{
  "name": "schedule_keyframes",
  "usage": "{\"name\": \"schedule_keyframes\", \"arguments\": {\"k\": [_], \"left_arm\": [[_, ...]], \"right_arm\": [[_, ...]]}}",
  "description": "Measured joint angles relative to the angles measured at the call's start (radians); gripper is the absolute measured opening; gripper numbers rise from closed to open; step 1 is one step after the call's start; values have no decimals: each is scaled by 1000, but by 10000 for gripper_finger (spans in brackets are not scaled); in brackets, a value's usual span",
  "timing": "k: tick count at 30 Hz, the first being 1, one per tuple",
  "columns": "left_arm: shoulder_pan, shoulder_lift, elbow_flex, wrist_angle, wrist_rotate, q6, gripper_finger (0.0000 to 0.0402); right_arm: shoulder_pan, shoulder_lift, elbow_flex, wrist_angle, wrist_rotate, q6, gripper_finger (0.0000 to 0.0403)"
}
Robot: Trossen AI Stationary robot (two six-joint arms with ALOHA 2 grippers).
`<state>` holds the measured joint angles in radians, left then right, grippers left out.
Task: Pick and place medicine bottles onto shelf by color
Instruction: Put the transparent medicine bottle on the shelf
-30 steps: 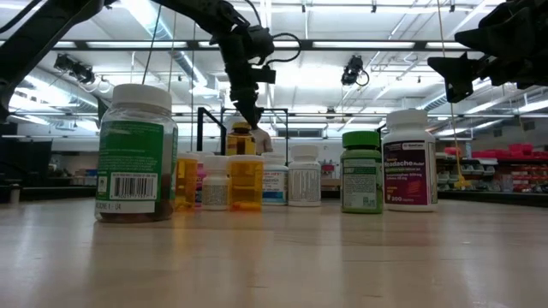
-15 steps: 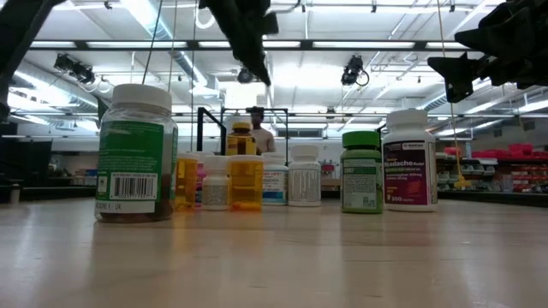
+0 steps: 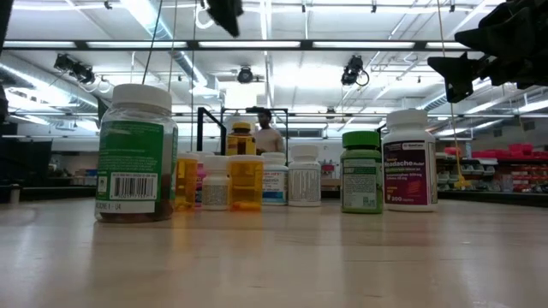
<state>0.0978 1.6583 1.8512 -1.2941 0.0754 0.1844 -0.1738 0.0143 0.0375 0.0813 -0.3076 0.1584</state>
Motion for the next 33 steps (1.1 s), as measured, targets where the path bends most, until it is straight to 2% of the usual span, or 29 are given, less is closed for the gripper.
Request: {"name": "schedule_keyframes", "arguments": {"k": [5, 9, 14, 20, 26, 33], "left_arm": [[-124, -93, -149, 16, -107, -165, 204], [-192, -150, -239, 38, -152, -278, 186], [-272, -193, -294, 38, -190, -415, 173], [-399, -238, -321, 21, -334, -546, 171], [-492, -284, -389, 35, -414, -626, 171], [-565, -299, -453, 67, -441, -642, 171]], "right_arm": [[0, 0, 0, -1, 0, 0, 257], [0, 0, 0, -1, 0, 0, 257], [0, 0, 0, 0, 0, 0, 257], [0, 0, 0, -1, 0, 0, 257], [0, 0, 0, -1, 0, 0, 257], [0, 0, 0, -1, 0, 0, 257]]}}
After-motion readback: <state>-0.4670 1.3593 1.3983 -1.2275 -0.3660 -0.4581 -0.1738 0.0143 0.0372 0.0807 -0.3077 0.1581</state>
